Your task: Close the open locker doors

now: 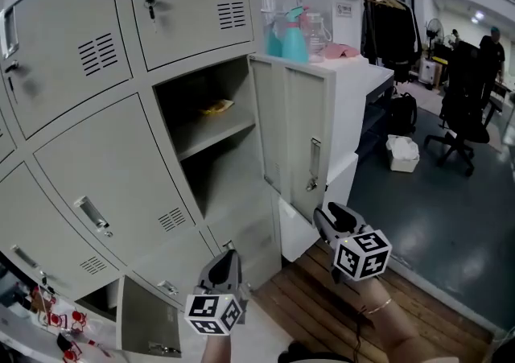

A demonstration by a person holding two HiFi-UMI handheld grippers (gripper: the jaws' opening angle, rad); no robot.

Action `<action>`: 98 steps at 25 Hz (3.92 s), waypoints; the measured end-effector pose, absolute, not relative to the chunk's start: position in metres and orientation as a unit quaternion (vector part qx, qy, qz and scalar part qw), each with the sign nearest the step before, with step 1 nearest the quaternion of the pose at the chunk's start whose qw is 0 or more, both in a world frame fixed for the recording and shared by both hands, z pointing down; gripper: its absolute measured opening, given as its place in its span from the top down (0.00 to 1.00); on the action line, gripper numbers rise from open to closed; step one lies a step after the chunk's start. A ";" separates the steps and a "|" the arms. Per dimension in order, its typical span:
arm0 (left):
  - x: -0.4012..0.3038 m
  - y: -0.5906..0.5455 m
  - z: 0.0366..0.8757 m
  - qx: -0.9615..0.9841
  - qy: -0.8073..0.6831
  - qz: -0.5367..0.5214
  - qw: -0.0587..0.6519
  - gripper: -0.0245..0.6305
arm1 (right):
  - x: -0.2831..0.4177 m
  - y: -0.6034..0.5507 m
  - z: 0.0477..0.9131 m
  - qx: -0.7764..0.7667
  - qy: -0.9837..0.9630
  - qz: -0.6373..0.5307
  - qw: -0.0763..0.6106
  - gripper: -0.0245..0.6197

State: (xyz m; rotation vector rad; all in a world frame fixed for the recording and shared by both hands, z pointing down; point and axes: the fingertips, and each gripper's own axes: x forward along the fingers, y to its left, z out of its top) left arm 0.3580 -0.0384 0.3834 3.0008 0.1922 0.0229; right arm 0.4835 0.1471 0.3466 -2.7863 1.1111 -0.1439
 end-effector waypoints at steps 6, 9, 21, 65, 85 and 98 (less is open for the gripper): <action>0.372 -0.037 0.386 0.996 0.064 0.011 0.068 0.93 | 0.501 0.142 0.355 -0.921 0.381 -0.058 0.060 0.73; 0.376 -0.040 0.385 0.996 0.059 0.012 0.066 0.93 | 0.504 0.138 0.356 -0.915 0.393 -0.060 0.059 0.76; 0.369 -0.059 0.383 0.998 0.019 0.011 0.062 0.93 | 0.470 0.093 0.354 -0.882 0.469 -0.041 0.006 0.82; 0.264 -0.187 0.413 0.973 -0.216 0.033 0.080 0.93 | 0.484 -0.167 0.383 -0.813 0.573 -0.038 -0.097 0.84; 0.197 -0.195 0.413 0.951 -0.300 0.028 0.074 0.93 | 0.412 -0.160 0.406 -0.774 0.625 -0.064 -0.077 0.89; 0.044 -0.189 0.433 0.874 -0.480 0.046 0.070 0.93 | 0.223 -0.179 0.458 -0.620 0.772 -0.106 -0.092 0.89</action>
